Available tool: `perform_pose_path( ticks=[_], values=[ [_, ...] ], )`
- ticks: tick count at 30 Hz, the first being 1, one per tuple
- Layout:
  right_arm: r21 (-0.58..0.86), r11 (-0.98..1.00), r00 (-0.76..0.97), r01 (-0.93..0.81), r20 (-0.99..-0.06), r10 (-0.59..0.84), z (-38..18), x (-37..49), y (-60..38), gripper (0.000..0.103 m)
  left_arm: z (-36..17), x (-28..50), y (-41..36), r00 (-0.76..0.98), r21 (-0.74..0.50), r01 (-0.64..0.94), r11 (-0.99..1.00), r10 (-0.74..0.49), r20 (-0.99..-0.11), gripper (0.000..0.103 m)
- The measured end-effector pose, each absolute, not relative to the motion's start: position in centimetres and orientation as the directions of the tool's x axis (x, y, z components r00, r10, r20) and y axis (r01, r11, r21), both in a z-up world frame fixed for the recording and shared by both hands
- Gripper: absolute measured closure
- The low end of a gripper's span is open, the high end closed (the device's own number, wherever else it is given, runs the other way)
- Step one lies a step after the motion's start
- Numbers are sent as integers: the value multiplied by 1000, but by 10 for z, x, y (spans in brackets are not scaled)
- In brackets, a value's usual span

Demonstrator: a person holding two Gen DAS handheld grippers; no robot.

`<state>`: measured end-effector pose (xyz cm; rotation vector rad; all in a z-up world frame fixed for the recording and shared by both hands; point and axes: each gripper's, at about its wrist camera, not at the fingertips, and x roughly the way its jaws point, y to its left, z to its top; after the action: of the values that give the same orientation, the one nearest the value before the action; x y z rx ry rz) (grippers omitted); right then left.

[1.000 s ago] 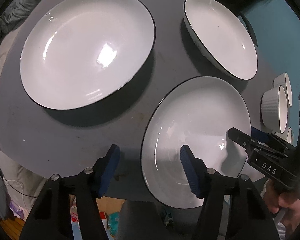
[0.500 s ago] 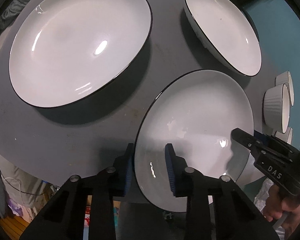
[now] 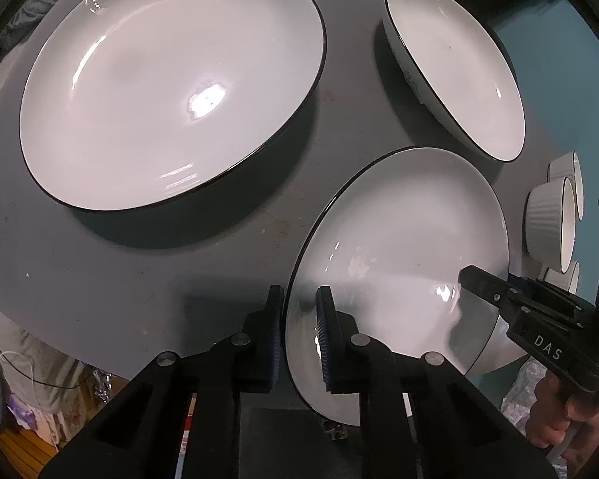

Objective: Organize plates and bowls

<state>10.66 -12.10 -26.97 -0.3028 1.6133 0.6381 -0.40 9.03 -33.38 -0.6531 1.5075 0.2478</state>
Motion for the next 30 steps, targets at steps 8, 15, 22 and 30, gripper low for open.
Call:
perform_pose_path(
  ticks=[8, 15, 22, 30],
  values=[
    [237, 810, -178, -536, -970, 166, -277, 116, -115, 80, -337, 1, 93, 57, -238, -525, 817, -245, -968, 87],
    [233, 826, -188, -514, -970, 157, -285, 120, -116, 80, -332, 12, 81, 29, -227, -512, 828, -248, -968, 87],
    [229, 821, -194, -523, -970, 148, -287, 120, -115, 80, -329, 18, 80, 27, -231, -519, 823, -254, -967, 87],
    [231, 822, -184, -521, -971, 156, -281, 124, -114, 80, -321, 27, 77, 26, -233, -491, 840, -253, -967, 87]
  ],
)
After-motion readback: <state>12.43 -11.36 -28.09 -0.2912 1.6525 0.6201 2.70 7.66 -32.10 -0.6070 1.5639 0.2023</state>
